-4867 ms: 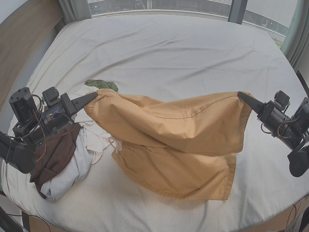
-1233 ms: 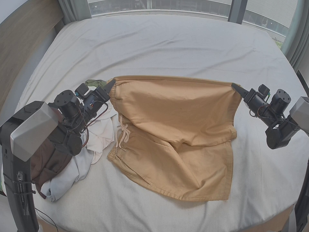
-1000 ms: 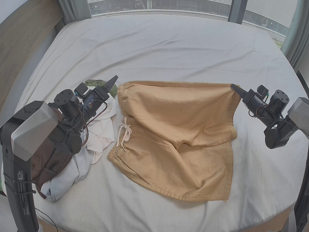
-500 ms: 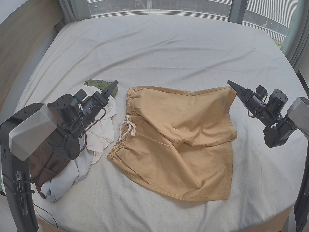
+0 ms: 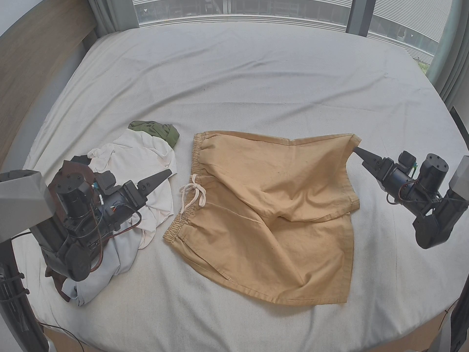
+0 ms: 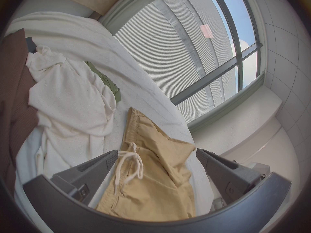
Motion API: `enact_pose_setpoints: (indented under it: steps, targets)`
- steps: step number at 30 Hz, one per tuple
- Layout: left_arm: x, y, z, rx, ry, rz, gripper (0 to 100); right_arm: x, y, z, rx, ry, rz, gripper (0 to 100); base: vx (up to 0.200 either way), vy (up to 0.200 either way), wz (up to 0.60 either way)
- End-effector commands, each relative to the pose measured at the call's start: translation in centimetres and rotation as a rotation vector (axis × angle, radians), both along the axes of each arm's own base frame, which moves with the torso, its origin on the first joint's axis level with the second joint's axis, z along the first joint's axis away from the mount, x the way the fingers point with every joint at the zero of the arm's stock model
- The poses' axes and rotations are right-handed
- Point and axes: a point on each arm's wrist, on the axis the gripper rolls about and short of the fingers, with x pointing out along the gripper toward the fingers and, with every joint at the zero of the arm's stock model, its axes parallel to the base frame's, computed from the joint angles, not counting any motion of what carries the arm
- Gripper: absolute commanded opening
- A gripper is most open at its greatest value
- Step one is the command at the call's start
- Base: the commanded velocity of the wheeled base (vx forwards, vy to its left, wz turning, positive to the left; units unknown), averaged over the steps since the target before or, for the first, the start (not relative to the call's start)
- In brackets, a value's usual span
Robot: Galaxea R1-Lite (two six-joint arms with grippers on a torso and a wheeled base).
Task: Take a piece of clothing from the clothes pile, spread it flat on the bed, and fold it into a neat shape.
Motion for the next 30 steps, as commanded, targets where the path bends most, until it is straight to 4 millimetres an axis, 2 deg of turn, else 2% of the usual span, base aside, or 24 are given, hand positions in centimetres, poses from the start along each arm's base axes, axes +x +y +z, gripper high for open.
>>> enact_pose_setpoints:
  steps: [1, 8, 11, 13, 14, 15, 17, 23, 30]
  targets:
    - [-1.6, 1.4, 0.6, 0.031, -0.012, -0.016, 100, -4.2, -0.7, 1.1, -0.049, -0.004, -0.042, 100, 0.000, 0.000, 0.00]
    - [-2.8, 1.5, -1.2, 0.092, 0.041, -0.020, 100, -6.6, 0.4, 0.9, -0.093, 0.048, 0.003, 100, 0.000, 0.000, 0.00]
    - [-2.9, 1.3, -2.6, 0.113, 0.083, -0.033, 100, -7.0, 1.1, 0.9, -0.104, 0.066, 0.027, 100, 0.000, 0.000, 0.00]
    - [-2.8, 1.0, -4.0, 0.137, 0.116, -0.045, 100, -7.0, 1.6, 0.8, -0.105, 0.083, 0.049, 100, 0.000, 0.000, 0.00]
    - [-2.8, 1.0, -4.0, 0.137, 0.116, -0.045, 100, -7.0, 1.6, 0.8, -0.105, 0.083, 0.049, 100, 0.000, 0.000, 0.00]
    - [-2.7, 0.7, -5.4, 0.162, 0.146, -0.055, 100, -6.8, 2.0, 0.6, -0.107, 0.086, 0.060, 100, 0.000, 0.000, 0.00]
    - [-2.6, 0.5, -6.4, 0.176, 0.171, -0.065, 100, -6.7, 2.1, 0.3, -0.108, 0.097, 0.065, 100, 0.000, 0.000, 0.00]
    - [-2.8, -0.2, -7.2, 0.182, 0.201, -0.090, 100, -6.4, 1.7, 0.2, -0.107, 0.095, 0.048, 100, 0.000, 0.000, 0.00]
    - [-2.3, -0.1, -8.5, 0.186, 0.229, -0.077, 100, -6.4, 1.7, 0.1, -0.109, 0.094, 0.050, 100, 0.000, 0.000, 0.00]
